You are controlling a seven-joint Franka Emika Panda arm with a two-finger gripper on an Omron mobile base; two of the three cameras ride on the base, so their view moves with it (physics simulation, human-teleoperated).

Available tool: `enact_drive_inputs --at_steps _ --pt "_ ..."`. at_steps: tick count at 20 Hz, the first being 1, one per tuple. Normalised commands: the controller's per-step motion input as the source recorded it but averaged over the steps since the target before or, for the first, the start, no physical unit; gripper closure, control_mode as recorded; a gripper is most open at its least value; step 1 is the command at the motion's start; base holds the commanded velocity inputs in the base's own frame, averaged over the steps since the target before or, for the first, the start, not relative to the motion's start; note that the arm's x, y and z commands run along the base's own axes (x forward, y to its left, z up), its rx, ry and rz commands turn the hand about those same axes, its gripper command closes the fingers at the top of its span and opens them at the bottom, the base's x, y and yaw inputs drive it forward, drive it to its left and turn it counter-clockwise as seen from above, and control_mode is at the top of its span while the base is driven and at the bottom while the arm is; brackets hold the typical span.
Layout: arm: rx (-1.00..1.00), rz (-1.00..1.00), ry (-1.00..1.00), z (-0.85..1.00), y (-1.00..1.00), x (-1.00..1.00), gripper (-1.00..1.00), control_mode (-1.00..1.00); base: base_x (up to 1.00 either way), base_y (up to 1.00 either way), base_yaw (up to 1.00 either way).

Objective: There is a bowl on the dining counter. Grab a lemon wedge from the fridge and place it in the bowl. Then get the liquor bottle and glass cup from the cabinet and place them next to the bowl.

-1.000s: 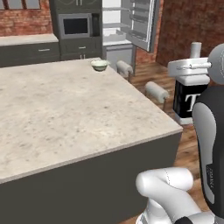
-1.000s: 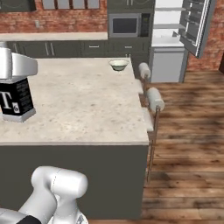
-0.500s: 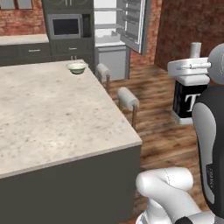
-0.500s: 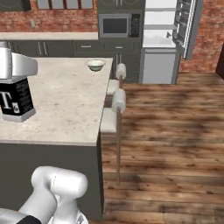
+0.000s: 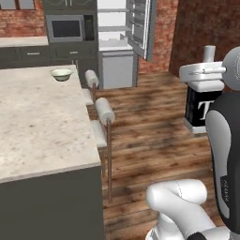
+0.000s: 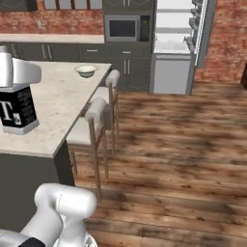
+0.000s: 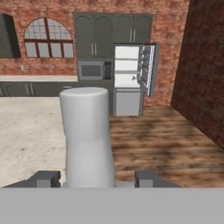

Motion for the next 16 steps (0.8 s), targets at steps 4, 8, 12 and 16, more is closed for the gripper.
enact_drive_inputs --at_steps 4,8,12,16 --pt "0.00 0.00 0.00 0.00 0.00 0.00 1.00 1.00 0.50 -1.00 0.33" --pt "0.00 0.00 0.00 0.00 0.00 0.00 1.00 1.00 0.68 -0.97 0.39" --pt "0.00 0.00 0.00 0.00 0.00 0.00 1.00 1.00 0.75 -0.84 0.43" --pt "0.00 0.00 0.00 0.00 0.00 0.00 1.00 1.00 0.82 -0.74 0.45"
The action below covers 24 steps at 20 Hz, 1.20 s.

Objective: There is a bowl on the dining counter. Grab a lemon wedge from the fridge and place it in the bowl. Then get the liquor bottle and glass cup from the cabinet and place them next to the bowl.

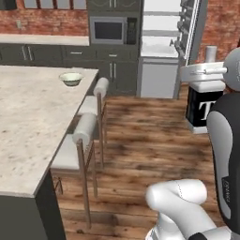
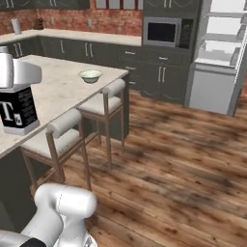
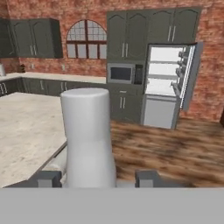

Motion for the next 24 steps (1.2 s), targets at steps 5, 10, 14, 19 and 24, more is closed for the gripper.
enact_drive_inputs --at_steps 5,10,14,19,24 --pt "0.00 0.00 0.00 0.00 0.00 0.00 1.00 1.00 0.82 -0.67 0.49" --pt "0.00 0.00 0.00 0.00 0.00 0.00 1.00 1.00 0.80 -0.72 0.48" --pt "0.00 0.00 0.00 0.00 0.00 0.00 1.00 1.00 0.72 -0.84 0.44" --pt "0.00 0.00 0.00 0.00 0.00 0.00 1.00 1.00 0.61 -0.89 0.43" --pt "0.00 0.00 0.00 0.00 0.00 0.00 1.00 1.00 0.58 -0.83 0.44"
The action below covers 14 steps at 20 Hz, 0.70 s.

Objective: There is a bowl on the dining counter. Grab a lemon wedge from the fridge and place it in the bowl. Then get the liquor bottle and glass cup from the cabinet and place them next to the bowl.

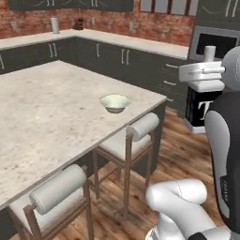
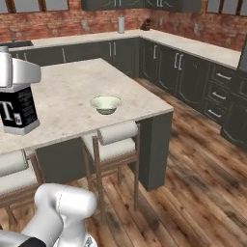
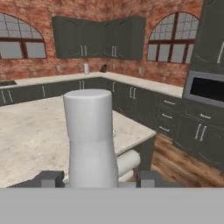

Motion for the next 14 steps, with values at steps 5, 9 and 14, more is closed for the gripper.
enact_drive_inputs --at_steps 5,9,14 --pt "0.00 0.00 0.00 0.00 0.00 0.00 1.00 1.00 0.58 -0.75 0.47" --pt "0.00 0.00 0.00 0.00 0.00 0.00 1.00 1.00 0.58 -0.71 0.49" --pt "0.00 0.00 0.00 0.00 0.00 0.00 1.00 1.00 0.61 -0.72 0.48"
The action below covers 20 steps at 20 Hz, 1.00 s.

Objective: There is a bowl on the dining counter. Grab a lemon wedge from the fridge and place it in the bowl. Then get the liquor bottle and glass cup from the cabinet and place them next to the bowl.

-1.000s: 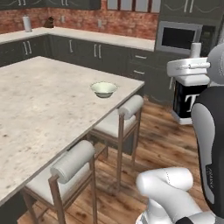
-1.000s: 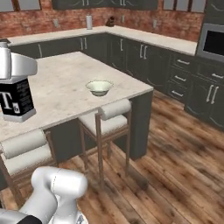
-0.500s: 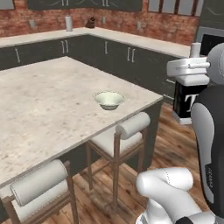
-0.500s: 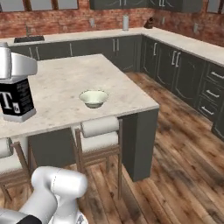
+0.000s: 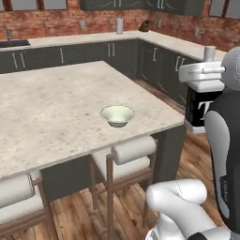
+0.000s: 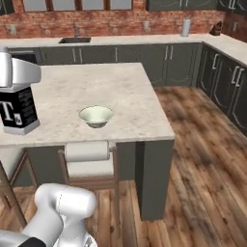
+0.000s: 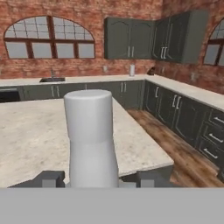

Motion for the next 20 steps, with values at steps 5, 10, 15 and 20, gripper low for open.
enact_drive_inputs --at_steps 5,10,15,20 --pt "0.00 0.00 0.00 0.00 0.00 0.00 1.00 1.00 0.85 -0.64 0.44" --pt "0.00 0.00 0.00 0.00 0.00 0.00 1.00 1.00 1.00 -0.32 0.29" --pt "0.01 0.00 0.01 -0.03 -0.02 0.15 1.00 -1.00 0.73 0.00 0.06" --pt "0.05 0.11 0.00 -0.36 -0.46 0.85 1.00 -1.00 0.00 0.00 0.00"
